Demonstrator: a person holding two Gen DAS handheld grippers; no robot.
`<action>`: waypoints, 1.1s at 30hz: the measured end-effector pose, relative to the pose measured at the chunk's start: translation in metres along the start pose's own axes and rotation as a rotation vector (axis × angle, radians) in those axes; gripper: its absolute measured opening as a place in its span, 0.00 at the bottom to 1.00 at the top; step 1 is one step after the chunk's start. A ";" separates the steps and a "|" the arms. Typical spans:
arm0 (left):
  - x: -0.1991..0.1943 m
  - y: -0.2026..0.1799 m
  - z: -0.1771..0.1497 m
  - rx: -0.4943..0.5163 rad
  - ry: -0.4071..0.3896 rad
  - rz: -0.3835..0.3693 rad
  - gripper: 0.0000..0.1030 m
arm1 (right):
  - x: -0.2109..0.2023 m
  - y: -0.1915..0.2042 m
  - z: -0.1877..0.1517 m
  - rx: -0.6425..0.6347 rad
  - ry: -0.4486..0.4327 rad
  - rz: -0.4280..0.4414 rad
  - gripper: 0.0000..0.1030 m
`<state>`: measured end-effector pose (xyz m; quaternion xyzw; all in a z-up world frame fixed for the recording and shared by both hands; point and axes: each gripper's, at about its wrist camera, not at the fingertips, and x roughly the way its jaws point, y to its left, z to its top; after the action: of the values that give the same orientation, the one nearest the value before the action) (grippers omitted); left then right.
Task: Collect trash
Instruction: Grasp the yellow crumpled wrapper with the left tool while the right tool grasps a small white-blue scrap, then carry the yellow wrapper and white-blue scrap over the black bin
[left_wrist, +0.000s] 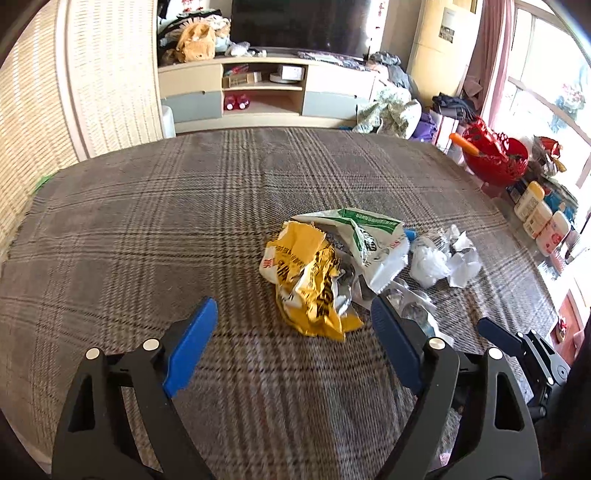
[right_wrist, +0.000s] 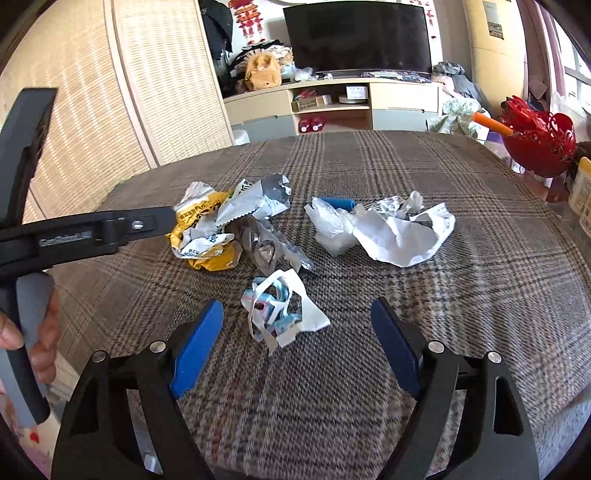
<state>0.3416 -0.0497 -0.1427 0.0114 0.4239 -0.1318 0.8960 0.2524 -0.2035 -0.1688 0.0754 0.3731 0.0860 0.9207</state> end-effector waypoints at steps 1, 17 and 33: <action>0.006 -0.001 0.001 0.008 0.009 0.003 0.73 | 0.004 0.002 0.000 -0.007 0.003 -0.002 0.78; 0.024 -0.014 -0.003 0.076 0.036 -0.006 0.31 | -0.001 -0.002 -0.007 -0.017 0.021 -0.015 0.26; -0.100 -0.022 -0.075 0.020 -0.068 -0.021 0.30 | -0.104 -0.008 -0.028 0.017 -0.044 0.019 0.22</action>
<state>0.2190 -0.0386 -0.1122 0.0113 0.3919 -0.1460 0.9083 0.1607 -0.2319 -0.1205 0.0888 0.3529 0.0899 0.9271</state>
